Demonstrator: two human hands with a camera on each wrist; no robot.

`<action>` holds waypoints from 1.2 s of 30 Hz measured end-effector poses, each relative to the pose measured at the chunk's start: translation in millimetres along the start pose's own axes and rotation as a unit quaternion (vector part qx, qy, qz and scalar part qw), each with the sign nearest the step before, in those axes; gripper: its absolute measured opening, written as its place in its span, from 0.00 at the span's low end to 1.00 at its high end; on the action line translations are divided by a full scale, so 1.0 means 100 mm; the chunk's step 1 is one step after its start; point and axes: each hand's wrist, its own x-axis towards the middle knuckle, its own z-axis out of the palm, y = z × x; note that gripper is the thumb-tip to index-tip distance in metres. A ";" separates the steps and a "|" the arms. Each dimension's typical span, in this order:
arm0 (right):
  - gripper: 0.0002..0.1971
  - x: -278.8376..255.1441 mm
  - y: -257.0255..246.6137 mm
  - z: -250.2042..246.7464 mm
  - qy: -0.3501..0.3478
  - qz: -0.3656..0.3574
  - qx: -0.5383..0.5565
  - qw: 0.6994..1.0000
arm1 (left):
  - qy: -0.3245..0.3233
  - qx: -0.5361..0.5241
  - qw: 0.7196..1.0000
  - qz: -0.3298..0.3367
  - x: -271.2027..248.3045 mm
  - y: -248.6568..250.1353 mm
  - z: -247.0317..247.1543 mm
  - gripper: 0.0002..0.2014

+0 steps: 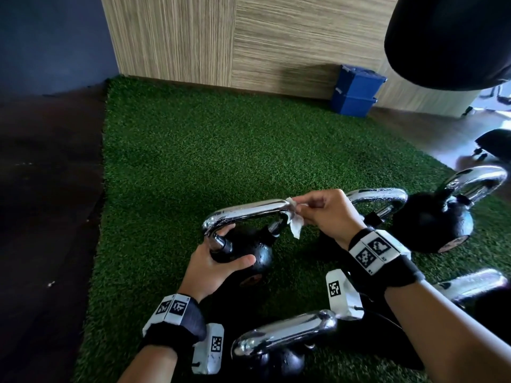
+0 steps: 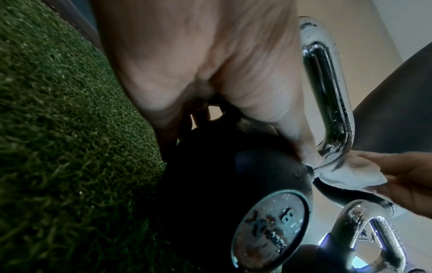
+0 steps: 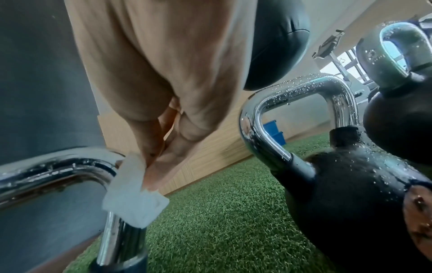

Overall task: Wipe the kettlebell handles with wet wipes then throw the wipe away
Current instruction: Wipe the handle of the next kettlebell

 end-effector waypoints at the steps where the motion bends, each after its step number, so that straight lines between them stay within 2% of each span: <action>1: 0.08 0.01 0.01 -0.01 -0.004 0.005 0.018 1.000 | 0.001 -0.007 1.000 0.000 0.00 -0.01 0.01 0.39; 5: 0.05 0.06 0.07 0.00 -0.031 0.068 0.065 0.995 | 0.010 -0.018 1.000 -0.015 -0.01 0.02 0.03 0.33; 8: 0.08 0.08 0.12 0.05 -0.090 0.114 0.028 0.989 | 0.013 -0.014 1.000 -0.022 -0.04 0.10 0.04 0.30; 11: 0.09 0.03 0.14 0.12 -0.118 0.138 0.001 0.983 | 0.008 0.011 0.999 -0.047 -0.08 0.19 0.02 0.30; 13: 0.08 0.01 0.13 0.11 -0.116 0.141 0.005 0.983 | 0.002 0.083 0.993 -0.083 -0.09 0.24 -0.03 0.35; 15: 0.06 -0.01 0.06 0.03 -0.128 0.147 -0.023 0.981 | -0.068 0.202 0.967 -0.138 -0.13 0.32 -0.15 0.40; 16: 0.06 -0.04 0.01 -0.02 -0.140 0.147 -0.047 0.978 | -0.121 0.262 0.942 -0.170 -0.18 0.37 -0.22 0.38; 17: 0.05 -0.06 -0.06 -0.08 -0.157 0.138 -0.070 0.975 | -0.164 0.301 0.920 -0.189 -0.22 0.43 -0.29 0.32; 18: 0.04 -0.10 -0.14 -0.12 -0.177 0.118 -0.093 0.973 | -0.183 0.302 0.916 -0.192 -0.27 0.48 -0.36 0.23; 20: 0.03 -0.20 -0.33 -0.19 -0.203 0.059 -0.123 0.970 | -0.178 0.199 0.949 -0.168 -0.40 0.60 -0.46 0.11; 22: 0.05 -0.31 -0.55 -0.17 -0.202 0.014 -0.097 0.974 | -0.130 0.053 0.979 -0.147 -0.53 0.81 -0.48 0.15; 24: 0.06 -0.44 -0.75 -0.08 -0.202 -0.032 -0.044 0.978 | -0.075 -0.043 0.988 -0.125 -0.61 1.06 -0.46 0.18; 26: 0.07 -0.56 -0.90 0.06 -0.201 -0.091 -0.046 0.974 | -0.061 -0.119 0.985 -0.113 -0.64 1.26 -0.44 0.20; 29: 0.09 -0.70 -1.05 0.26 -0.171 -0.152 -0.085 0.970 | -0.068 -0.207 0.966 -0.136 -0.62 1.45 -0.45 0.24; 31: 0.15 -0.75 -1.10 0.35 -0.144 -0.160 -0.096 0.972 | -0.087 -0.245 0.956 -0.133 -0.59 1.50 -0.45 0.24; 33: 0.22 -0.78 -1.10 0.40 -0.126 -0.163 -0.101 0.973 | -0.089 -0.285 0.946 -0.121 -0.57 1.51 -0.45 0.18; 36: 0.24 -0.76 -1.08 0.44 -0.082 -0.173 -0.131 0.973 | -0.071 -0.329 0.936 -0.103 -0.50 1.49 -0.43 0.21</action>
